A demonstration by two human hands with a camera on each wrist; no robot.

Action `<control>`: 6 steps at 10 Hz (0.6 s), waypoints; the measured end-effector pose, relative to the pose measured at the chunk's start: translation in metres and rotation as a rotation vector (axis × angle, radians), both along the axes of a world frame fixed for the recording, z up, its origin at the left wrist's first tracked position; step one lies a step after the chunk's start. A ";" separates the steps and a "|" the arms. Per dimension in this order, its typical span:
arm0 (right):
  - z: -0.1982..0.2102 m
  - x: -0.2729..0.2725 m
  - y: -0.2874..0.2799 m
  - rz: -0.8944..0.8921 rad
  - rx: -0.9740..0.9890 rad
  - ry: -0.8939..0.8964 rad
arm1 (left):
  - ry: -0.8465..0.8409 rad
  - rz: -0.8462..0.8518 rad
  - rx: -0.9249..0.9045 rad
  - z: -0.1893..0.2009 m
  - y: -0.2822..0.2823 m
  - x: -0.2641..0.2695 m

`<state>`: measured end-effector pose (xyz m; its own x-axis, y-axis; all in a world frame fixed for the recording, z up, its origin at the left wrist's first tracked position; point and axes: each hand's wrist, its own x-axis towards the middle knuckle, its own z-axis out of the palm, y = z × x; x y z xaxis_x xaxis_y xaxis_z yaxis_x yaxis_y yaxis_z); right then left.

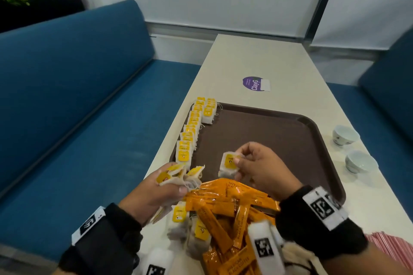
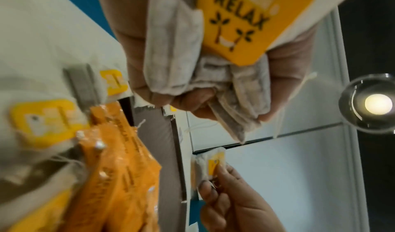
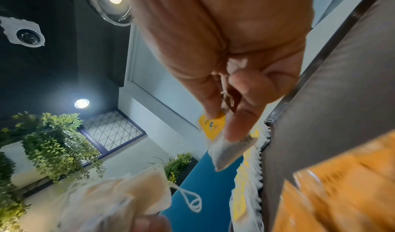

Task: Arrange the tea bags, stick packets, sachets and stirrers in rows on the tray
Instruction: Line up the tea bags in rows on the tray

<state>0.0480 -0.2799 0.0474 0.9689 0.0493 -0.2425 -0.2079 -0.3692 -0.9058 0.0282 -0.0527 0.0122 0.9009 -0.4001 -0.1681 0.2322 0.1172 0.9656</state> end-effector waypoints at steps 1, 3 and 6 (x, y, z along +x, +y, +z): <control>0.011 0.040 0.004 0.009 -0.100 -0.059 | 0.087 0.065 -0.103 -0.002 -0.006 0.014; 0.001 0.136 0.020 -0.012 -0.326 -0.101 | 0.114 0.064 -0.135 -0.010 -0.017 0.027; -0.057 0.213 0.041 0.026 -0.375 0.103 | 0.186 0.094 -0.202 -0.033 -0.008 0.039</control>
<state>0.2612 -0.2387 -0.0100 0.9381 -0.0369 -0.3445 -0.2770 -0.6771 -0.6817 0.0668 -0.0612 -0.0203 0.8968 -0.3586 -0.2592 0.3820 0.3318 0.8625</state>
